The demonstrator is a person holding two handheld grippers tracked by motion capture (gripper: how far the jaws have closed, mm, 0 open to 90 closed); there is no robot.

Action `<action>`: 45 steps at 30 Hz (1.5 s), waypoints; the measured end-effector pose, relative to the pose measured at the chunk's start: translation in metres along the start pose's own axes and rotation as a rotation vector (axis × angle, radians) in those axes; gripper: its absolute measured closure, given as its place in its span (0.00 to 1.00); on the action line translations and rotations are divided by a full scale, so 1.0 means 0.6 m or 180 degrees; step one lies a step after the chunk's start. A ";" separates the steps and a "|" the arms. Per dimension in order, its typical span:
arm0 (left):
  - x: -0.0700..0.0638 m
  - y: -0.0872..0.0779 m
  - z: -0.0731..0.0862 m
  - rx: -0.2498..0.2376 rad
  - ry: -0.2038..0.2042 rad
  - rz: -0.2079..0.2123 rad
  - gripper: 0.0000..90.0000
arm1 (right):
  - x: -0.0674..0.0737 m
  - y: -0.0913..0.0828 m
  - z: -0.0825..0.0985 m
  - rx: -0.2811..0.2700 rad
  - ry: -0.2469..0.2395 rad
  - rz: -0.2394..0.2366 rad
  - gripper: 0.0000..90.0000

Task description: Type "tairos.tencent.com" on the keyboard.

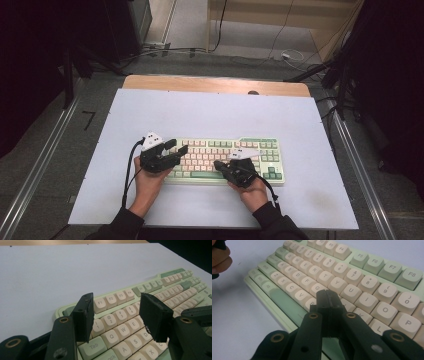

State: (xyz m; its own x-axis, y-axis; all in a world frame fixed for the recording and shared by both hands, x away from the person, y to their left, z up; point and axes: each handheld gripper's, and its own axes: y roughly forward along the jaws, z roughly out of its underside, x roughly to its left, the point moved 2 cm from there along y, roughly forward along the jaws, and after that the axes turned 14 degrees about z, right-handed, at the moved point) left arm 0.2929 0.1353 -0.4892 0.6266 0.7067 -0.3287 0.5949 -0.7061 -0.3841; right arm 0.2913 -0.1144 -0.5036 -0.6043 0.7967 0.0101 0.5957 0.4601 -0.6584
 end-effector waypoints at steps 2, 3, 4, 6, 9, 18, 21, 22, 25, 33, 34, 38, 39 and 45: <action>0.000 0.000 0.000 0.0000 0.0000 0.0003 0.51 | 0.000 0.000 0.000 0.0003 -0.0004 0.0001 0.97; 0.000 0.000 0.000 -0.0001 -0.0001 0.0002 0.51 | 0.000 0.001 0.000 0.0004 -0.0006 0.0001 0.97; 0.000 0.000 0.000 -0.0001 0.0000 0.0002 0.51 | 0.000 0.001 0.000 0.0005 -0.0009 0.0001 0.97; 0.000 0.000 0.000 -0.0001 0.0001 0.0005 0.51 | 0.000 0.002 0.001 0.0013 -0.0010 0.0009 0.97; -0.001 0.000 0.000 -0.0004 0.0002 0.0009 0.51 | 0.001 0.005 0.003 0.0030 -0.0014 0.0014 0.97; -0.001 0.000 0.000 -0.0006 0.0002 0.0012 0.51 | -0.012 -0.014 -0.007 -0.0127 0.0118 -0.0036 0.97; -0.002 0.000 0.000 -0.0008 0.0004 0.0011 0.51 | -0.020 -0.023 -0.009 -0.0185 0.0179 -0.0030 0.94; -0.002 0.000 0.000 -0.0006 0.0003 0.0012 0.51 | -0.023 -0.025 -0.010 -0.0194 0.0199 -0.0034 0.92; -0.002 0.000 0.000 0.0002 0.0006 0.0012 0.51 | -0.032 -0.031 -0.011 -0.0224 0.0268 -0.0029 0.83; -0.003 0.002 0.001 0.0012 0.0015 0.0026 0.51 | -0.049 -0.040 -0.013 -0.0277 0.0401 0.0019 0.56; -0.003 0.002 0.001 0.0017 0.0014 0.0027 0.51 | -0.050 -0.041 -0.014 -0.0283 0.0407 0.0025 0.52; -0.004 0.003 0.002 0.0019 0.0015 0.0030 0.51 | -0.053 -0.044 -0.014 -0.0309 0.0413 0.0035 0.46; -0.004 0.003 0.002 0.0026 0.0019 0.0035 0.51 | -0.054 -0.044 -0.014 -0.0312 0.0418 0.0035 0.45; -0.006 0.006 0.001 0.0019 -0.0030 0.0101 0.52 | -0.059 -0.046 -0.015 -0.0326 0.0438 0.0048 0.42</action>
State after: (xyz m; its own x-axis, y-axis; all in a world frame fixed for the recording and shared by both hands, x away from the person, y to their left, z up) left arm 0.2923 0.1306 -0.4901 0.6403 0.6843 -0.3491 0.5716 -0.7280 -0.3786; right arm 0.3010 -0.1520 -0.4789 -0.5209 0.8467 0.1083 0.6593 0.4796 -0.5791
